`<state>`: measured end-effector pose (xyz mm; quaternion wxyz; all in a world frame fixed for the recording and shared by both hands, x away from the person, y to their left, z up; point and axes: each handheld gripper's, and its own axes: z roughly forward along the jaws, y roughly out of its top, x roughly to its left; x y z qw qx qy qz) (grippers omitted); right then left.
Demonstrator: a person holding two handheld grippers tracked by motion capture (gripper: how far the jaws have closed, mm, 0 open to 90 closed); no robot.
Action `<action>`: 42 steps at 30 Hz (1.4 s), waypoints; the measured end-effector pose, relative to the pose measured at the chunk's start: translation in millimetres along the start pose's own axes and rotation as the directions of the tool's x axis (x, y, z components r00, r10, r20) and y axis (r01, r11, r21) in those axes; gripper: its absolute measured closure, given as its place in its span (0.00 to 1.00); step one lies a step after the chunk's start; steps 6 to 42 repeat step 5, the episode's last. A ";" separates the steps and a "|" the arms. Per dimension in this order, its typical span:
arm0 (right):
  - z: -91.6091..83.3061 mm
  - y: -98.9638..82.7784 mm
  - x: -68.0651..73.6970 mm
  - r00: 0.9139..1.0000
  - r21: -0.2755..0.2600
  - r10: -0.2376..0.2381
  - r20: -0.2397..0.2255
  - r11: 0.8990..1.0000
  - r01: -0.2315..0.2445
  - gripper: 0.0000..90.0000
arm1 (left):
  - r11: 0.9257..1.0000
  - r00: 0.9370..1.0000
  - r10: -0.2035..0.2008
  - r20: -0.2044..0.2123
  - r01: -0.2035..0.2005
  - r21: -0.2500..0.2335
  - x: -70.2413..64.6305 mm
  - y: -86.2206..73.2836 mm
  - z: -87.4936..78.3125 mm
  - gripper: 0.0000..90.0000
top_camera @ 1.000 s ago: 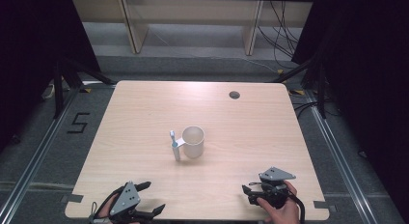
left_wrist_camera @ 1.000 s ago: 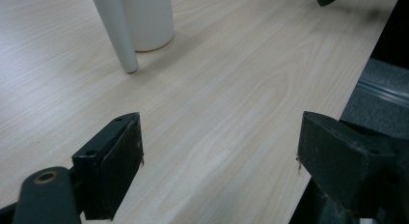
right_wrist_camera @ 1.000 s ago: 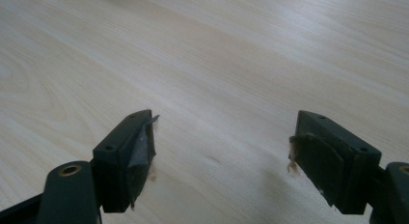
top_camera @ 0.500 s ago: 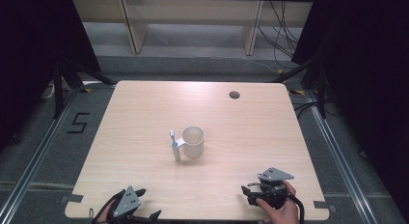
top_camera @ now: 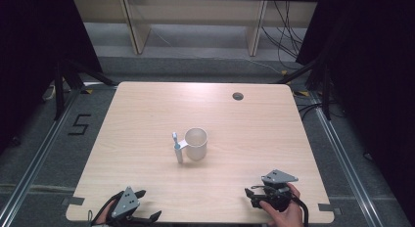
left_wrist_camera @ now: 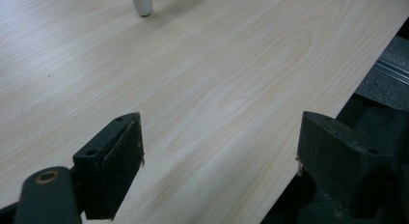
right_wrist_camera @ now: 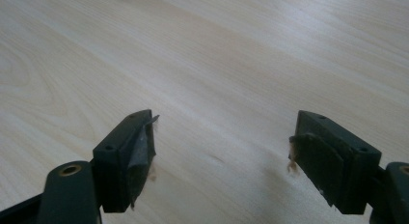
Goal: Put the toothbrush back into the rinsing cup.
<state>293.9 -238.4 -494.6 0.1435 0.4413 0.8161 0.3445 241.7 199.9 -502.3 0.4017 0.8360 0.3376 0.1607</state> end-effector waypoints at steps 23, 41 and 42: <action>0.6 -0.7 -1.9 1.000 -0.017 -0.020 0.023 1.000 0.021 0.26 | 0.999 0.999 -0.030 0.011 0.030 -0.020 0.4 0.0 0.4 0.18; 0.6 -0.7 -1.9 1.000 -0.017 -0.020 0.023 1.000 0.021 0.26 | 0.999 0.999 -0.030 0.011 0.030 -0.020 0.4 0.0 0.4 0.18; 0.6 -0.7 -1.9 1.000 -0.017 -0.020 0.023 1.000 0.021 0.26 | 0.999 0.999 -0.030 0.011 0.030 -0.020 0.4 0.0 0.4 0.18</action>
